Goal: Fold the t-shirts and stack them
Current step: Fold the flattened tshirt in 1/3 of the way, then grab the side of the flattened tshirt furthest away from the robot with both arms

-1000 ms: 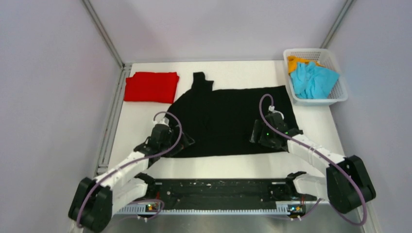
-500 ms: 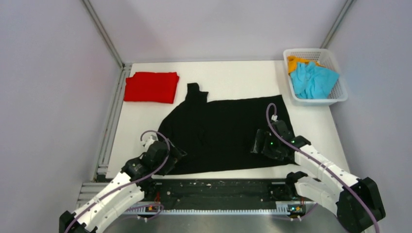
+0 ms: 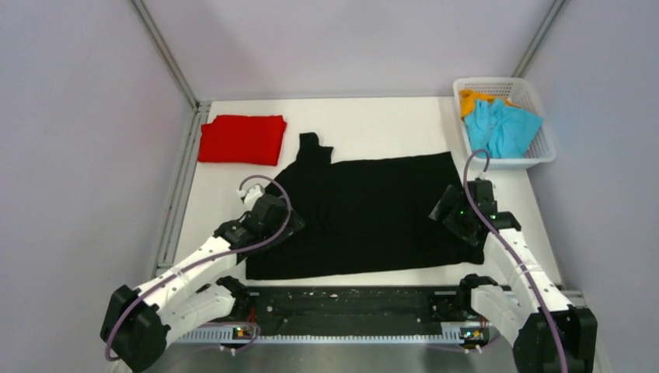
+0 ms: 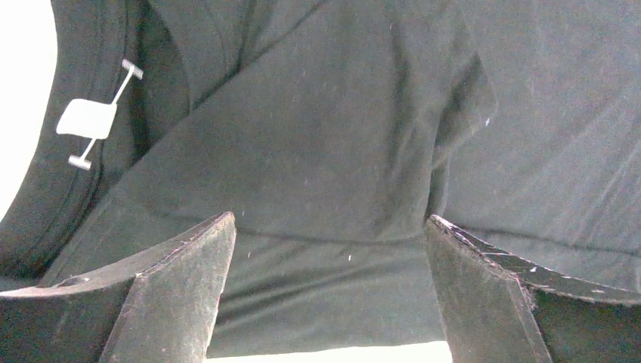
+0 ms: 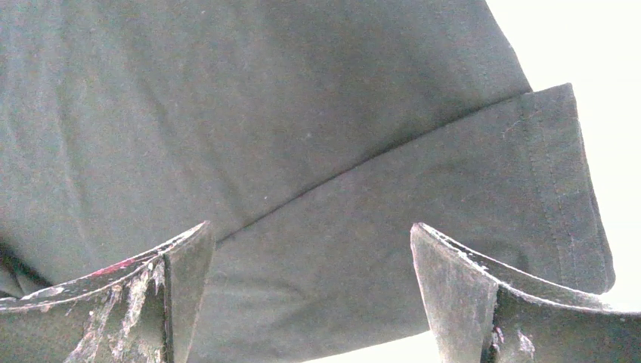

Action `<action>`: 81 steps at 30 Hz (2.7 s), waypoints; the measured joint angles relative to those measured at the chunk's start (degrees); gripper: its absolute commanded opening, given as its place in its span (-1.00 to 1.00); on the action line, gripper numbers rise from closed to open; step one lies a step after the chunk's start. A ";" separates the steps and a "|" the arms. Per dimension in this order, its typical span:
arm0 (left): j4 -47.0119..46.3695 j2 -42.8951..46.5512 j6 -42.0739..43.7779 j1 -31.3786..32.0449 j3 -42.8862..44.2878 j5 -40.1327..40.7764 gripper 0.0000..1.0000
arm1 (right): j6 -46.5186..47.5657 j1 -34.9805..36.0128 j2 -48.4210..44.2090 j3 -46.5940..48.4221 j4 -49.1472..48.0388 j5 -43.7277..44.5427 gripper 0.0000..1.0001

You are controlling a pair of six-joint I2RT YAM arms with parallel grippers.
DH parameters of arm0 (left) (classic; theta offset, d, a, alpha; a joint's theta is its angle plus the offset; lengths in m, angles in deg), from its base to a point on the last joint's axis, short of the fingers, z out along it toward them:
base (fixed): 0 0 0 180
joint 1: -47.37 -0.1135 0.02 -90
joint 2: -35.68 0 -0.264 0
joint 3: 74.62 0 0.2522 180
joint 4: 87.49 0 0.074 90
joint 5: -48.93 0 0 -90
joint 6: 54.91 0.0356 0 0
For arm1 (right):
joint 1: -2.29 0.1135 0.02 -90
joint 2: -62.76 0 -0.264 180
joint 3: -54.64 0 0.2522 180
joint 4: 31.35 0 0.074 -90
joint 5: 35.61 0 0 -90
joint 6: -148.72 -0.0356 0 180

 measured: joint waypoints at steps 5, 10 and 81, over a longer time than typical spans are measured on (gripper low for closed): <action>-9.75 -9.20 2.23 -7.26 -0.68 -1.79 0.98 | -0.31 -2.93 1.16 -2.84 -3.58 -1.07 0.98; -15.15 -13.22 2.84 -13.73 -2.80 -2.54 0.98 | -0.42 -5.29 6.34 -6.27 -8.87 -0.55 0.98; 1.27 -85.55 47.89 -19.52 84.89 -18.82 -1.00 | 4.87 5.29 26.38 14.60 -19.61 10.58 0.97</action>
